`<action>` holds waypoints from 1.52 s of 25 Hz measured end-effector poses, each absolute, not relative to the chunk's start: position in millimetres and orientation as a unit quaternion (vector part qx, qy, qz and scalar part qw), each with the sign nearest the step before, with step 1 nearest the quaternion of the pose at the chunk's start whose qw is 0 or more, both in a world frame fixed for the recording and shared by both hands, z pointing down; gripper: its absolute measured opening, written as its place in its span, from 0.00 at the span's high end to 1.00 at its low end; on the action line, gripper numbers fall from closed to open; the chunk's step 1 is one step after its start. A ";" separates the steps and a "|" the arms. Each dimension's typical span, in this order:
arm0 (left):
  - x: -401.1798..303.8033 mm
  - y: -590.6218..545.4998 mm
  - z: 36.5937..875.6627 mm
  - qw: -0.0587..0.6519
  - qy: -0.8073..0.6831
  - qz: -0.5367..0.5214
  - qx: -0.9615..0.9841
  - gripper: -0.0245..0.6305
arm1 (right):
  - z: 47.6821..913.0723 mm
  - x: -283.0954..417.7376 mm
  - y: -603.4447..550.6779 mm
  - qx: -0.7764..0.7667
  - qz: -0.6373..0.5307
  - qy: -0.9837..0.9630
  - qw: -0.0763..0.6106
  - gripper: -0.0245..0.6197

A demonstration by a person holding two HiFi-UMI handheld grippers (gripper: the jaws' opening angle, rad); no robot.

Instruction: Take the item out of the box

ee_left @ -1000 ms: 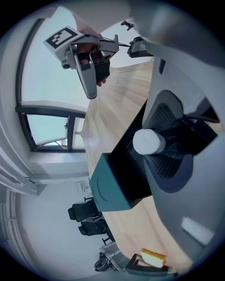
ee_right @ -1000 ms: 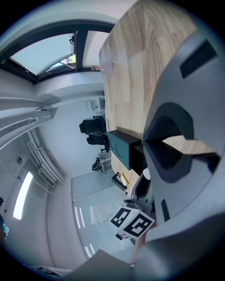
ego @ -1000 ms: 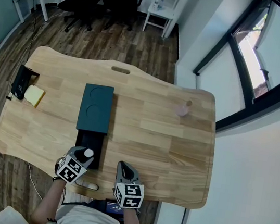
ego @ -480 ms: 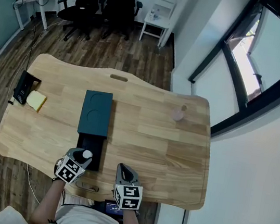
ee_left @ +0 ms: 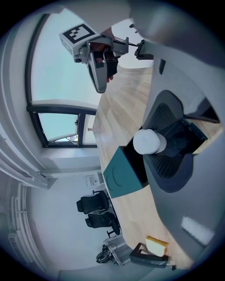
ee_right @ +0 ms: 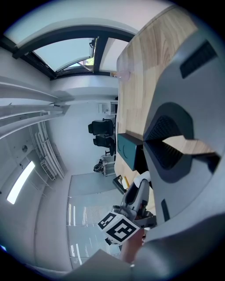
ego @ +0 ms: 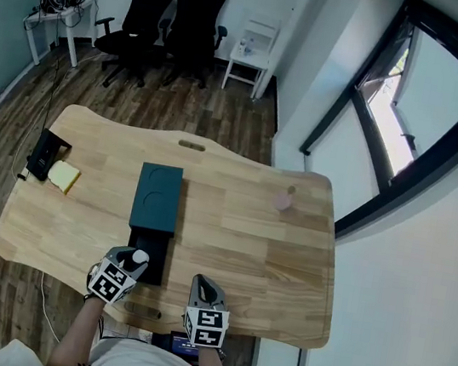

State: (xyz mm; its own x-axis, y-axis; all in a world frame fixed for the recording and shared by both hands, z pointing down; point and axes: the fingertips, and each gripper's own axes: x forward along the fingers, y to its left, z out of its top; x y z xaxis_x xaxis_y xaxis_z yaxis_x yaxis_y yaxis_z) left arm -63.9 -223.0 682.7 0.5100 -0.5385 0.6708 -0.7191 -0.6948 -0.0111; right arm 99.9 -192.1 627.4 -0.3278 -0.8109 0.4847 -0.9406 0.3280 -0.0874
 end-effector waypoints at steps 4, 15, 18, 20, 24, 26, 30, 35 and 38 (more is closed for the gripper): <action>-65.8 -221.6 669.7 0.133 -0.375 0.323 0.859 0.70 | 623.0 104.2 -188.2 0.561 0.178 -0.787 0.182 0.95; -69.2 -209.6 649.3 0.131 -0.387 0.293 0.864 0.70 | 610.9 102.2 -174.6 0.566 0.170 -0.791 0.160 0.95; -70.0 -205.6 641.4 0.122 -0.389 0.286 0.867 0.70 | 608.7 101.5 -170.9 0.568 0.170 -0.790 0.158 0.95; -70.0 -202.6 637.3 0.132 -0.389 0.273 0.870 0.70 | 608.3 100.9 -169.5 0.568 0.167 -0.790 0.158 0.95; -76.0 -201.4 629.0 0.153 -0.402 0.247 0.868 0.70 | 607.4 99.1 -167.4 0.569 0.161 -0.791 0.157 0.95; -79.1 -201.4 624.4 0.157 -0.408 0.236 0.868 0.70 | 605.6 98.0 -166.5 0.568 0.160 -0.792 0.155 0.95; -86.3 -203.9 617.0 0.167 -0.421 0.210 0.867 0.70 | 601.7 95.8 -168.2 0.570 0.164 -0.792 0.147 0.95; -86.6 -202.1 599.1 0.146 -0.419 0.184 0.877 0.70 | 594.7 94.8 -170.1 0.573 0.161 -0.793 0.132 0.95; -83.9 -203.5 587.5 0.138 -0.418 0.170 0.882 0.70 | 587.8 94.4 -170.2 0.576 0.152 -0.793 0.130 0.95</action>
State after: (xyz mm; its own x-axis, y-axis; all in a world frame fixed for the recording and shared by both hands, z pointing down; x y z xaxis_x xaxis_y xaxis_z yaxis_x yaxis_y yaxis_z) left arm -83.9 -203.5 587.5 0.5923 -0.6901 0.4159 -0.7842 -0.6122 0.1010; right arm 94.4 -170.2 587.8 -0.3032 -0.8737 0.3805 -0.9524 0.2908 -0.0914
